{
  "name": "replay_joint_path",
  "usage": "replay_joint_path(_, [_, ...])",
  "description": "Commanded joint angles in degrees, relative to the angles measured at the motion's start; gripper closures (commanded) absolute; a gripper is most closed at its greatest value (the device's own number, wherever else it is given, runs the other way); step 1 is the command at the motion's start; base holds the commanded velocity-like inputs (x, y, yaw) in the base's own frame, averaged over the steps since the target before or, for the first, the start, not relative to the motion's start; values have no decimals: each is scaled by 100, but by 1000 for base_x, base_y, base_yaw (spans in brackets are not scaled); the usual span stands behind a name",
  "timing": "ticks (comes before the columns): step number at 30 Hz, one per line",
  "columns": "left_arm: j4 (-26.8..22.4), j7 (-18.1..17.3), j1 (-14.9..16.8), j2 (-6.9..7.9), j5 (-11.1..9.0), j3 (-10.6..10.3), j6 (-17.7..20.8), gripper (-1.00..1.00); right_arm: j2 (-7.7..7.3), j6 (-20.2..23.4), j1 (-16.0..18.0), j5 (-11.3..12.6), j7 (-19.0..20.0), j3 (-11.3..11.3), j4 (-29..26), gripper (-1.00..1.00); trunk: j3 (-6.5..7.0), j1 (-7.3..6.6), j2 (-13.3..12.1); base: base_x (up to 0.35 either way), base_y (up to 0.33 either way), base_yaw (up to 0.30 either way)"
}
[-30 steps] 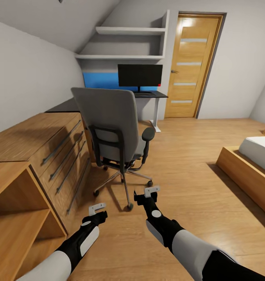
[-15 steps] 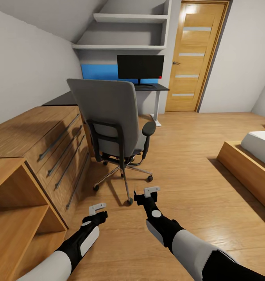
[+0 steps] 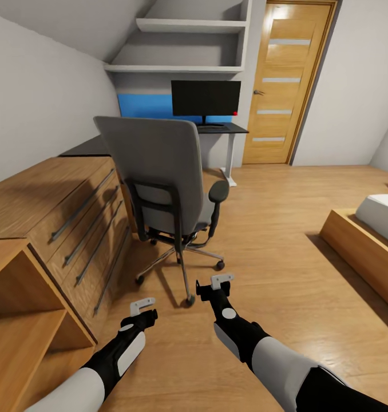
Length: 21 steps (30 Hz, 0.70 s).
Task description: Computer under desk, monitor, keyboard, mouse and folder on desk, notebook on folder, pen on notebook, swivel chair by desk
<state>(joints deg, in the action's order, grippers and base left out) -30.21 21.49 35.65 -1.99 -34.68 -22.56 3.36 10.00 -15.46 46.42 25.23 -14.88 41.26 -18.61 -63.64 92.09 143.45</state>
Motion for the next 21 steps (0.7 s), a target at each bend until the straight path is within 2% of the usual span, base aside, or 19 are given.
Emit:
replay_joint_path(1, [-11,59,3,6,-30,-38,19,-100,0,-27,7,46,-33,52,13,-100,-5,2,2,109,0,0])
replay_joint_path(7, [-11,52,3,-1,-30,-45,17,-100,0,-27,7,25,-32,55,15,-100,-5,2,2,135,0,0])
replay_joint_path(21, [-11,48,3,-1,-22,-47,16,-100,0,-27,7,-28,-33,49,16,-100,-5,2,2,307,0,0])
